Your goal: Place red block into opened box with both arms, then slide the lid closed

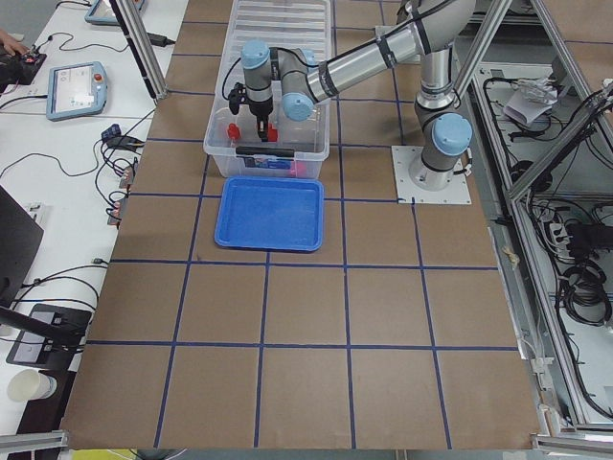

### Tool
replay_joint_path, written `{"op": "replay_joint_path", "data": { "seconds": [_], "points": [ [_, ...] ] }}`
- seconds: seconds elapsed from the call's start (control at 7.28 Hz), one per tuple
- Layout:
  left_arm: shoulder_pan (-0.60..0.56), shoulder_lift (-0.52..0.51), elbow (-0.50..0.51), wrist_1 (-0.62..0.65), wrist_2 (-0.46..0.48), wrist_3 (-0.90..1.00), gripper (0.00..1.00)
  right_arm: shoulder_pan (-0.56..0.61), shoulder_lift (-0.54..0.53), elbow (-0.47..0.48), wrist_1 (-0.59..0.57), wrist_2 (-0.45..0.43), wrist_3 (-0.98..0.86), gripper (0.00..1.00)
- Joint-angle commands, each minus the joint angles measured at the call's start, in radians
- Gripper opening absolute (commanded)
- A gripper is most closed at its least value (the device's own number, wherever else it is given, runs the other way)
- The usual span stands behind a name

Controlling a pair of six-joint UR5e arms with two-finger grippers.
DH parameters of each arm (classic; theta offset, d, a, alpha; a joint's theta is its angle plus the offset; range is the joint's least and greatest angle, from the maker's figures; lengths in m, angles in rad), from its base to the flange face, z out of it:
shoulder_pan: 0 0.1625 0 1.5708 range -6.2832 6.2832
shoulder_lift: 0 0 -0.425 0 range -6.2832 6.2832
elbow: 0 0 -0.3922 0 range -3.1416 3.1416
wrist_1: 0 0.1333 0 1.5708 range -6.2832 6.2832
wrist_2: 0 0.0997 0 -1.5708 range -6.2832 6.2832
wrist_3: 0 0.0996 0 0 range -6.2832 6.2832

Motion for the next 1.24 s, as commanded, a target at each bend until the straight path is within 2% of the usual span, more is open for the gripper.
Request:
{"op": "replay_joint_path", "data": {
  "seconds": [0.0,0.14,0.27,0.41,0.55,0.69,0.82,1.1],
  "points": [
    [0.029,-0.022,-0.032,0.045,-0.007,0.003,0.14,-0.195,0.02,0.043,-0.004,-0.001,-0.283,1.0],
    [0.029,-0.025,-0.068,0.072,-0.005,-0.003,0.14,-0.203,0.016,0.086,-0.057,-0.001,-0.298,1.0],
    [0.024,-0.031,-0.104,0.15,-0.002,-0.038,0.14,-0.205,0.032,0.121,-0.158,0.003,-0.302,1.0],
    [0.024,-0.045,-0.121,0.242,-0.001,-0.028,0.23,-0.205,0.069,0.169,-0.236,0.0,-0.304,1.0],
    [0.024,-0.057,-0.122,0.256,0.002,-0.021,0.33,-0.205,0.101,0.22,-0.284,-0.001,-0.304,1.0],
    [0.026,-0.053,-0.112,0.258,0.001,-0.012,0.77,-0.2,0.109,0.237,-0.319,-0.006,-0.298,1.0],
    [0.021,-0.044,-0.076,0.235,-0.004,-0.012,1.0,-0.198,0.111,0.235,-0.321,-0.001,-0.295,1.0],
    [0.008,0.011,0.005,0.047,0.001,-0.011,1.0,-0.188,0.126,0.232,-0.314,-0.001,-0.272,1.0]
  ]
}}
